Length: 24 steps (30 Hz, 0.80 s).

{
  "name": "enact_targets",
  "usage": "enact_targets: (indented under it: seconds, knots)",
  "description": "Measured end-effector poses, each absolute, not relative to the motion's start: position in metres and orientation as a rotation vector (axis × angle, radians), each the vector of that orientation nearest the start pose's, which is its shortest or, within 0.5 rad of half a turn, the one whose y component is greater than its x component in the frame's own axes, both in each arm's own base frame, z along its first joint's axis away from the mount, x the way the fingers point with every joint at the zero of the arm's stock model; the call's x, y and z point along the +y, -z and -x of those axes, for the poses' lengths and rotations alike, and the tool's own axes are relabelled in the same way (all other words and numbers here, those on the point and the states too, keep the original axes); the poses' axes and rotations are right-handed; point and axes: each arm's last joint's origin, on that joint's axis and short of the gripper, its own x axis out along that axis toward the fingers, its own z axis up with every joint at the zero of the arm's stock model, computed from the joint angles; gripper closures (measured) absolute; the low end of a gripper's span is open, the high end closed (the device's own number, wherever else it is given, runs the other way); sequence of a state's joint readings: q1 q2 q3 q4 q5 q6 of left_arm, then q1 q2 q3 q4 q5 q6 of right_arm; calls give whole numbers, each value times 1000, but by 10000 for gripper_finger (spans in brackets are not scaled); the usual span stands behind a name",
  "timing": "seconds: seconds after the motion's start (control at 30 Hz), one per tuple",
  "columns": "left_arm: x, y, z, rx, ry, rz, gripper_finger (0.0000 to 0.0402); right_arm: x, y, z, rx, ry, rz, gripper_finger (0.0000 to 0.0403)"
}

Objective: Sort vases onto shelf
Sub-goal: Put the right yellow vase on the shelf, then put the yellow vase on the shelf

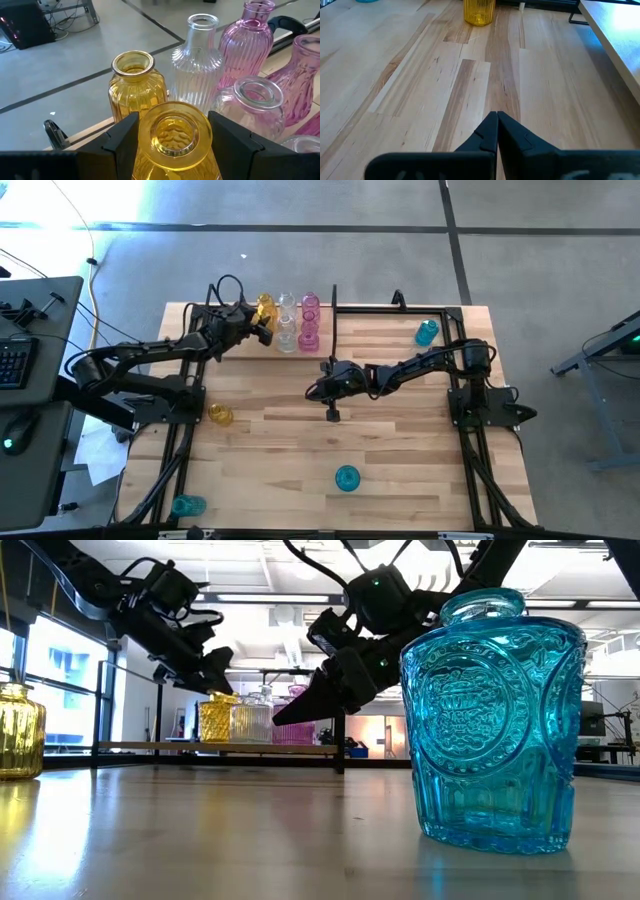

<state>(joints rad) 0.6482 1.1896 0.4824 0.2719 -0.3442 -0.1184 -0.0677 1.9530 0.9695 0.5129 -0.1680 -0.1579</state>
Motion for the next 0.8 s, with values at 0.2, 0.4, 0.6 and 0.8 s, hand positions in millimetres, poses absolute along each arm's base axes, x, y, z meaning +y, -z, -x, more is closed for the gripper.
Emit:
enact_targets:
  seconds: [0.2, 0.4, 0.6, 0.8]
  knots:
    - [148, -195, -180, 390, -988, 179, 184, -22, -134, -389, 459, -135, 100, 403]
    - [147, -195, -181, 395, -978, 160, 158, -22, -134, -389, 459, -135, 100, 403]
    - [146, -196, -181, 402, -972, 144, 158, -22, -134, -389, 460, -135, 99, 403]
    - [144, -205, -176, 379, -988, 118, 158, -22, -133, -389, 467, -136, 99, 403]
